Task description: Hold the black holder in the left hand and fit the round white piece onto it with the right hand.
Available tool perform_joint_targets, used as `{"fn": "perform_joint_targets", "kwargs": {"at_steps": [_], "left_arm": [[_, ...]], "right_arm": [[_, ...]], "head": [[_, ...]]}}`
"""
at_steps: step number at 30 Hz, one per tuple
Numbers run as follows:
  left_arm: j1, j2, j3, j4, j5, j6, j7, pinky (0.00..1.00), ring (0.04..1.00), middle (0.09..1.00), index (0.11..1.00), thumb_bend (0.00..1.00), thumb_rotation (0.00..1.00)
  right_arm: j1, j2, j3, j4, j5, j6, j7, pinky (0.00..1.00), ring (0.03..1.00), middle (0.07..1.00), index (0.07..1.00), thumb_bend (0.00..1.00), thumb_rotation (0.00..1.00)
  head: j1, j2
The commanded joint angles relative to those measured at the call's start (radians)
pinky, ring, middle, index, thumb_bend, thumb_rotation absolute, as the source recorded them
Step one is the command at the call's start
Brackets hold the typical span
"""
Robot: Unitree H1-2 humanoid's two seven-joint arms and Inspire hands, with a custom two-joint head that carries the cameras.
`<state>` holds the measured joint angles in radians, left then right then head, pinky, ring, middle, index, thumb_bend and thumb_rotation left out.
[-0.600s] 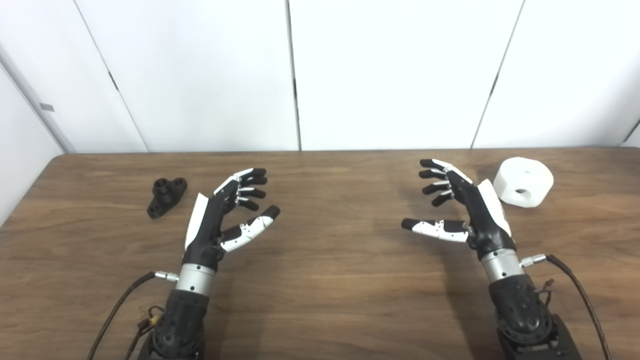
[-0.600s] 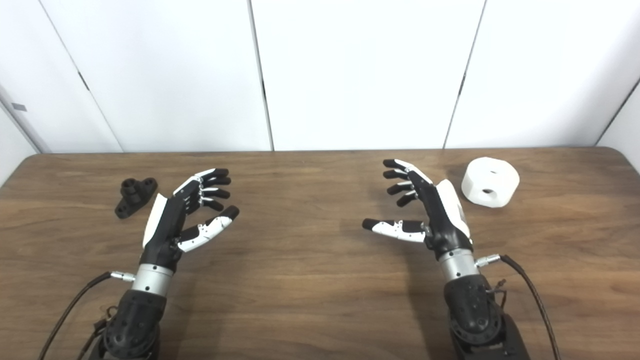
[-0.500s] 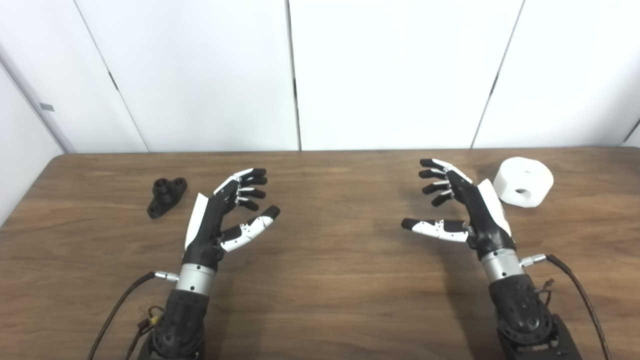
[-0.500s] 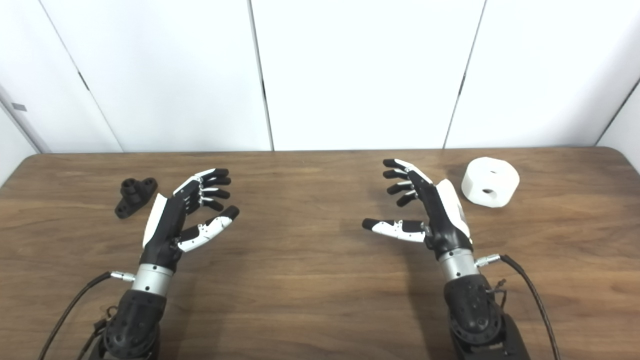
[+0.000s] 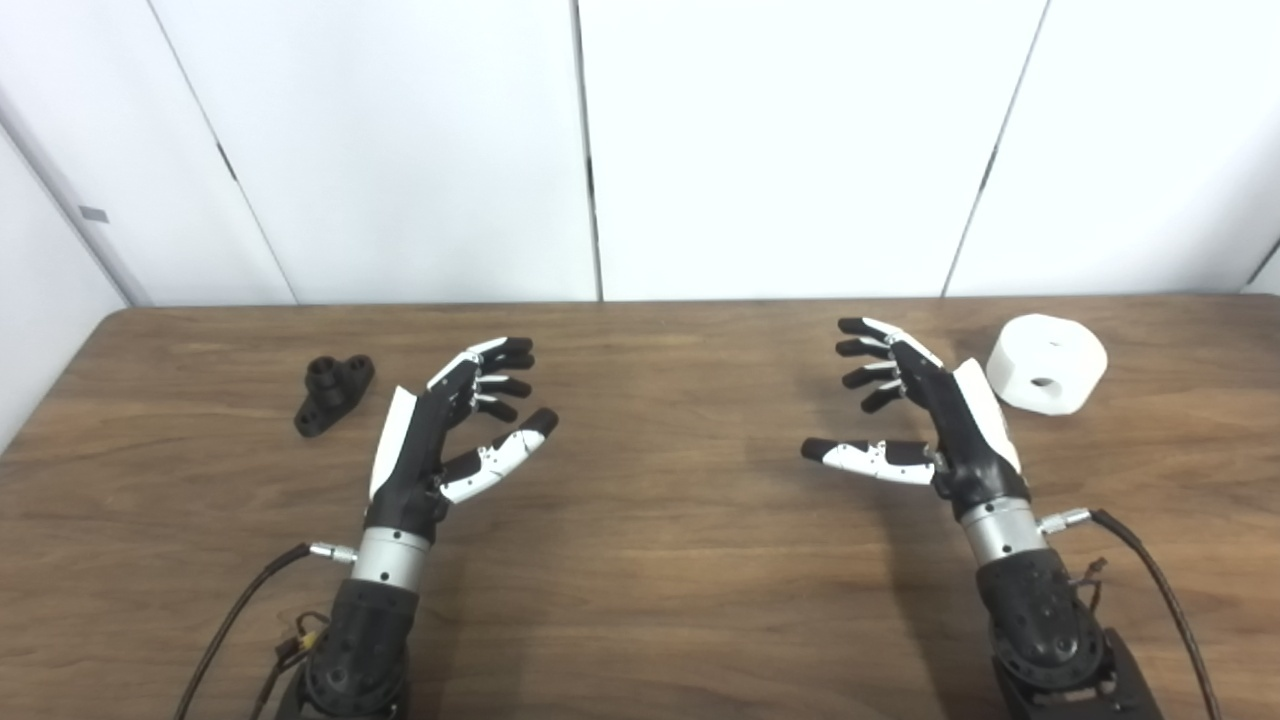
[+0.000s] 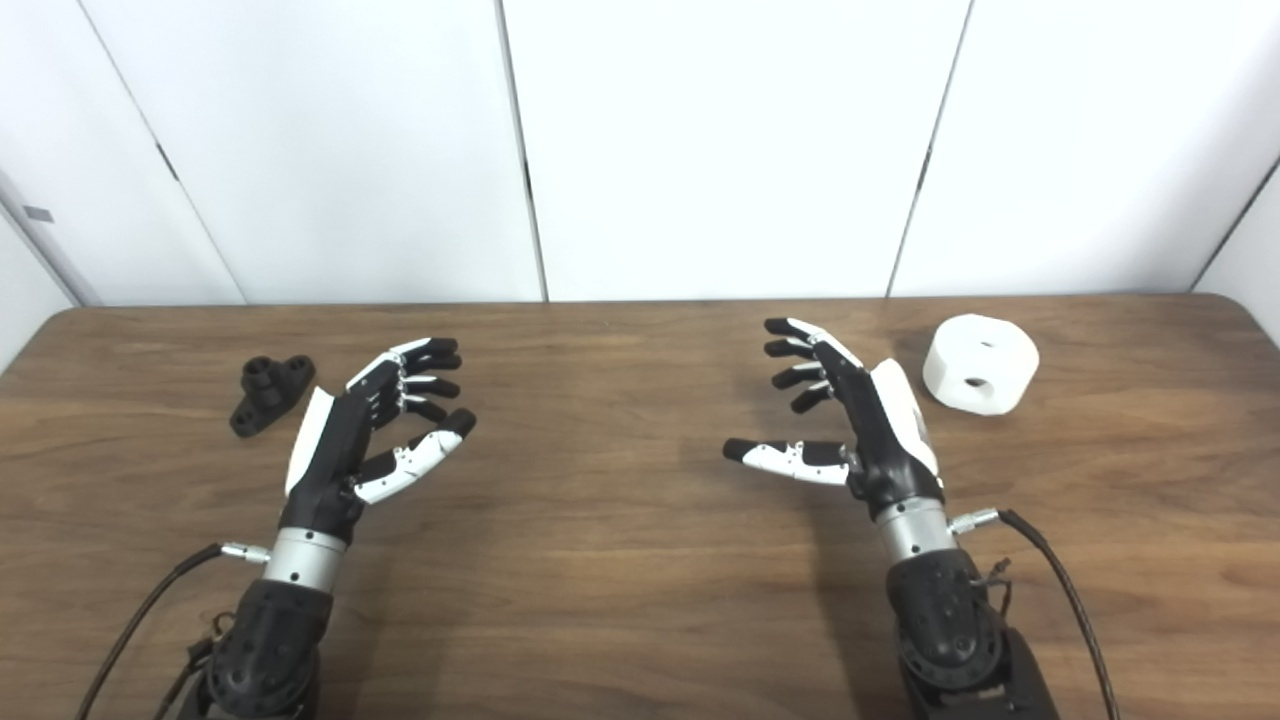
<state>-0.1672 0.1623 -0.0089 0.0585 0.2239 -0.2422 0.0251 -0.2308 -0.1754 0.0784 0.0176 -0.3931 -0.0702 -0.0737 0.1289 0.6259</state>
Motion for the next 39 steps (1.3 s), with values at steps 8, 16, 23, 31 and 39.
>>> {"fn": "perform_joint_targets", "kwargs": {"at_steps": [8, 16, 23, 31, 39], "left_arm": [[-0.024, -0.027, -0.023, -0.017, 0.038, -0.03, 0.019, 0.51, 0.662, 0.767, 0.766, 0.72, 0.33], [-0.038, -0.058, -0.047, 0.011, 0.099, -0.027, 0.052, 0.53, 0.652, 0.755, 0.756, 0.72, 0.33], [-0.045, -0.064, -0.046, 0.031, 0.101, -0.047, 0.07, 0.52, 0.645, 0.739, 0.742, 0.72, 0.3], [-0.041, -0.069, -0.051, 0.039, 0.1, -0.044, 0.071, 0.54, 0.656, 0.743, 0.74, 0.7, 0.29], [-0.038, -0.06, -0.048, 0.039, 0.112, -0.059, 0.079, 0.53, 0.648, 0.734, 0.734, 0.71, 0.29]], "right_arm": [[-0.012, -0.038, -0.03, -0.009, 0.051, -0.07, -0.003, 0.51, 0.647, 0.752, 0.808, 0.68, 0.2], [-0.005, -0.061, -0.058, -0.006, 0.087, -0.066, 0.008, 0.51, 0.646, 0.763, 0.815, 0.66, 0.13], [-0.003, -0.055, -0.071, -0.026, 0.1, -0.066, 0.02, 0.52, 0.654, 0.76, 0.806, 0.65, 0.01], [-0.004, -0.065, -0.073, -0.006, 0.075, -0.081, 0.012, 0.48, 0.637, 0.745, 0.8, 0.66, 0.13], [-0.004, -0.061, -0.074, -0.005, 0.077, -0.077, 0.014, 0.47, 0.624, 0.742, 0.798, 0.66, 0.13]], "head": [[0.181, -0.055], [0.305, -0.088], [0.328, -0.107], [0.362, -0.128], [0.358, -0.129]]}}
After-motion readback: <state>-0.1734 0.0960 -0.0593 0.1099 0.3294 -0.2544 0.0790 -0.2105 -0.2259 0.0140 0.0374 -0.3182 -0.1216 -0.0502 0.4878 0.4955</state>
